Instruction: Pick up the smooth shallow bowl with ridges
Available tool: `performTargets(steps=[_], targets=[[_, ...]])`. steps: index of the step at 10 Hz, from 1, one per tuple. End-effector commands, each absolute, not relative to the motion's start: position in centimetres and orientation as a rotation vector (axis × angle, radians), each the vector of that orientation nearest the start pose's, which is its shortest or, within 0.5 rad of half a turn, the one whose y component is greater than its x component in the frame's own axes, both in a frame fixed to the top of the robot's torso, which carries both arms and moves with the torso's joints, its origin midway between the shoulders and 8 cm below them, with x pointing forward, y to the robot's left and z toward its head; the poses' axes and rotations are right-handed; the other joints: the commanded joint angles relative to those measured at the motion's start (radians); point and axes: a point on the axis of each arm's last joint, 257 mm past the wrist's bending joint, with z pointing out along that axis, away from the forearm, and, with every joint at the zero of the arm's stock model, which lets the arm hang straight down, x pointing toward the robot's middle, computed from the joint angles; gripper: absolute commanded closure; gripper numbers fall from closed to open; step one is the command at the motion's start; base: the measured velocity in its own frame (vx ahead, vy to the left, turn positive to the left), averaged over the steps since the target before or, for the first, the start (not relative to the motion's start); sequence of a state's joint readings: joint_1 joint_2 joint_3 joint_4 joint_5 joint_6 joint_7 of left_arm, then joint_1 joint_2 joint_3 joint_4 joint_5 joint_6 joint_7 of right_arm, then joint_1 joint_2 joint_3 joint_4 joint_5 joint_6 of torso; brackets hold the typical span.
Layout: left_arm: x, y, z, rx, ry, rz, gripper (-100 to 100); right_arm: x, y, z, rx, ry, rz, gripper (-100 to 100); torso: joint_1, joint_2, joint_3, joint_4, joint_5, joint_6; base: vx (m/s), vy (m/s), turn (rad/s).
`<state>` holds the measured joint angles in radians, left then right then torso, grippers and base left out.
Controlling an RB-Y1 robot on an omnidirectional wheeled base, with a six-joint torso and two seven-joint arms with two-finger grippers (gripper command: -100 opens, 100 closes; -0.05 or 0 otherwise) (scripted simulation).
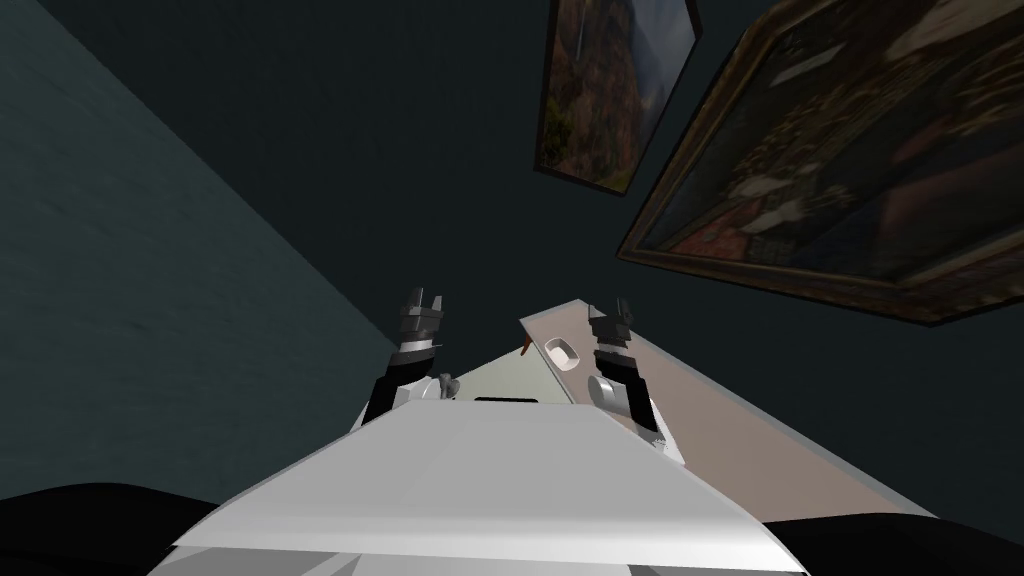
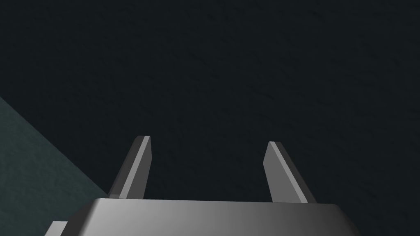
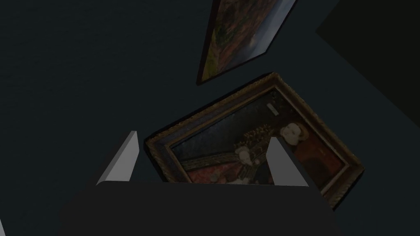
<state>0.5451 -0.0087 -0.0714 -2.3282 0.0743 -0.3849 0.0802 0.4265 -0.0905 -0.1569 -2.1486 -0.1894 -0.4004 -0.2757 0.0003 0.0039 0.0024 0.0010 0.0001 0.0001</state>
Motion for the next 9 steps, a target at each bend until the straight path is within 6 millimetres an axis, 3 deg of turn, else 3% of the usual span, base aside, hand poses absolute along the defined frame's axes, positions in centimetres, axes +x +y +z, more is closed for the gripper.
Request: performTargets(steps=[1, 9], targets=[[35.2, 27.0, 0.8, -0.841, 0.610, -1.455, 0, 38.5, -36.8, -4.0, 1.023, 0.552, 1.496, -100, 0.000, 0.000, 0.000, 0.000, 0.000, 0.000, -0.039, 0.006, -0.001], [35.2, 27.0, 0.8, -0.841, 0.610, -1.455, 0, 41.8, -43.2, -12.2, 1.359, 0.500, 1.493, -100, -0.001, -0.002, -0.001, -0.001, 0.000, 0.000, -0.037, -0.001, 0.007]])
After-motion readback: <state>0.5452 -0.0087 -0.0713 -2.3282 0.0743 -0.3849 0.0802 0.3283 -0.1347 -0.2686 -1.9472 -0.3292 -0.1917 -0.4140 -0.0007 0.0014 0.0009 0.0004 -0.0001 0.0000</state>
